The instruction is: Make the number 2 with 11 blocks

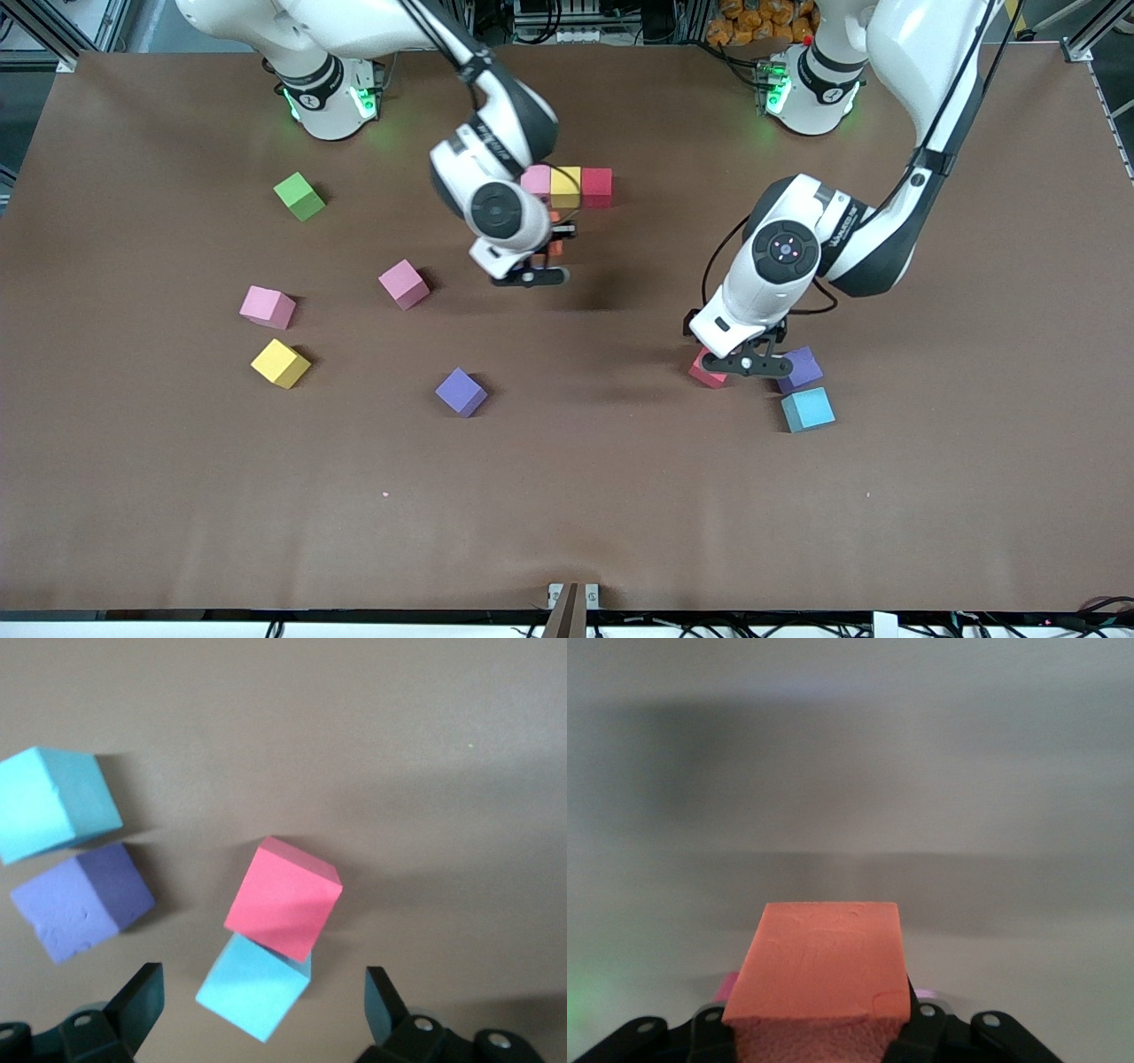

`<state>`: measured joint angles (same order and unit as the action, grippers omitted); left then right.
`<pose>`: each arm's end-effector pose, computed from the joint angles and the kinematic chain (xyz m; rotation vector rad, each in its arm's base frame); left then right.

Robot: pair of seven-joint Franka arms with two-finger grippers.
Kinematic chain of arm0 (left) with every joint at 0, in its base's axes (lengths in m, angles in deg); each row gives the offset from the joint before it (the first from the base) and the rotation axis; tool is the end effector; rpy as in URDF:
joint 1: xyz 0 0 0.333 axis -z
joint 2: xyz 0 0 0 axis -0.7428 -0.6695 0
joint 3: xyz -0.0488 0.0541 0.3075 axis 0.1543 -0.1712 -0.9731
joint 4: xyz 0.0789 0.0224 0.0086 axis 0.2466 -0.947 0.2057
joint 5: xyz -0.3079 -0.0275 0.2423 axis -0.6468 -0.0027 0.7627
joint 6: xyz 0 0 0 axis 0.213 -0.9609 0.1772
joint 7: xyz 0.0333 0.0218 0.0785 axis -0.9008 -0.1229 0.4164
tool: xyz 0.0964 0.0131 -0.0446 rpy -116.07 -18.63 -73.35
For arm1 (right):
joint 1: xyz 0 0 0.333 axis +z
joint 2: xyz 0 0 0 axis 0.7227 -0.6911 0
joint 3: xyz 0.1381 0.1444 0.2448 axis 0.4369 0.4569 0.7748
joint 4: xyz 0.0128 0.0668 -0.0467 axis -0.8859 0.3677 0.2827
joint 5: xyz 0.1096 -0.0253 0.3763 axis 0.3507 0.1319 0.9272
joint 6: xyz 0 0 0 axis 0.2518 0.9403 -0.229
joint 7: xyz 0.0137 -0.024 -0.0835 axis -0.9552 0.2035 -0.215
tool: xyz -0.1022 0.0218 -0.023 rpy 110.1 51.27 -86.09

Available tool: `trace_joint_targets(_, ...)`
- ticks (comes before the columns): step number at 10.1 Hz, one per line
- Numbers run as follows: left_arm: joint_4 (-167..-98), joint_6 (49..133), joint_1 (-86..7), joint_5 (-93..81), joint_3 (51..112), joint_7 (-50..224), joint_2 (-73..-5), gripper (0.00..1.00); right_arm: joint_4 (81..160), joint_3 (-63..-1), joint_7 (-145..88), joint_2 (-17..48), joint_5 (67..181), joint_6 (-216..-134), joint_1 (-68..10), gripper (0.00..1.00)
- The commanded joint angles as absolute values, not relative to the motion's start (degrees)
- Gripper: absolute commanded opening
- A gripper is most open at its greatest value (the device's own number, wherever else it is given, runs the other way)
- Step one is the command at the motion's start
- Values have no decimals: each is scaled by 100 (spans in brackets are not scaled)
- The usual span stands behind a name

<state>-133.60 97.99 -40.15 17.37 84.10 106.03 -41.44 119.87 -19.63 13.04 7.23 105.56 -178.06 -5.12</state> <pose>0.5856 -0.2863 0.2985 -3.0713 0.2661 0.0429 0.4257 0.4897 0.2527 -2.9777 -0.0027 0.5738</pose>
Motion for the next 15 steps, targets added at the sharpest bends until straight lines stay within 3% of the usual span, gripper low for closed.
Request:
trace_joint_targets(1, -12843, 9702, -3927, 2170, 8438, 10090, -4776, 100, 11505, -2015, 1569, 152, 10549, -18138, -147, 6)
trace_joint_targets(15, -12640, 9965, -3980, 2225, 8438, 9130, -5419, 100, 11505, -2050, 2272, -245, 10285, -18562, 558, 6)
